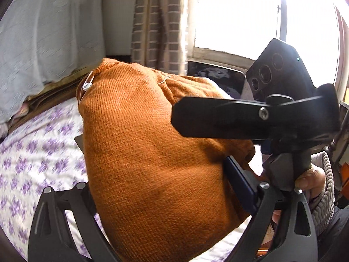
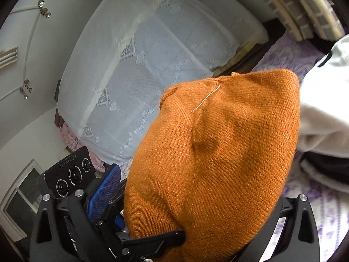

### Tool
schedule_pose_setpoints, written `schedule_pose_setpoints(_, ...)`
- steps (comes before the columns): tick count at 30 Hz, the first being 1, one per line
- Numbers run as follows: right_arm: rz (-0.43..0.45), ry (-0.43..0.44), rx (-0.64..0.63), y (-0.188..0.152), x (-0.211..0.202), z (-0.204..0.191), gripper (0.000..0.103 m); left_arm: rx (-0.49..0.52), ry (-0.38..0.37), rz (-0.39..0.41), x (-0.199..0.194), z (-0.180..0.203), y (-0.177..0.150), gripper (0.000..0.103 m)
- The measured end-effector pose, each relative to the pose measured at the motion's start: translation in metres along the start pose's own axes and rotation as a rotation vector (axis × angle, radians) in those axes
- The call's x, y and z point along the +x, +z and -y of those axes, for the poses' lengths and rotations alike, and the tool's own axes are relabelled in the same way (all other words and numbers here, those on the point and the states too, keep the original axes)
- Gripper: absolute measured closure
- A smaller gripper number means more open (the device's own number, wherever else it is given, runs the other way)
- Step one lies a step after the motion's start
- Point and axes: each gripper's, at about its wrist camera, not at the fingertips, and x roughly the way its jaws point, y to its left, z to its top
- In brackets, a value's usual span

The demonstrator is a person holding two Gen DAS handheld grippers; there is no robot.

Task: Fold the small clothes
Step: 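Lift the folded cardigan with both tools and carry it toward the clothes stack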

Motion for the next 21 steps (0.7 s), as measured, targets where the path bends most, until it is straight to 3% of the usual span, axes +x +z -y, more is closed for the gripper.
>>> schedule_pose_setpoints(7, 0.115, -0.007, -0.016, 0.057, -0.068, 0.009, 0.003, 0.048, -0.056, 0.037, 0.02, 0.032, 0.079, 0.011)
schedule_pose_setpoints(15, 0.215, -0.068, -0.01, 0.123, -0.103, 0.046, 0.003, 0.056, -0.069, 0.054, 0.071, 0.059, 0.155, 0.011)
schedule_pose_setpoints(19, 0.235, -0.131, 0.044, 0.136, -0.109, 0.1, 0.003, 0.053, -0.054, -0.006, 0.129, 0.064, 0.161, 0.007)
schedule_pose_setpoints(21, 0.216, -0.189, 0.12, 0.13, -0.106, 0.142, 0.003, 0.032, -0.009, -0.098, 0.168, 0.058, 0.142, 0.006)
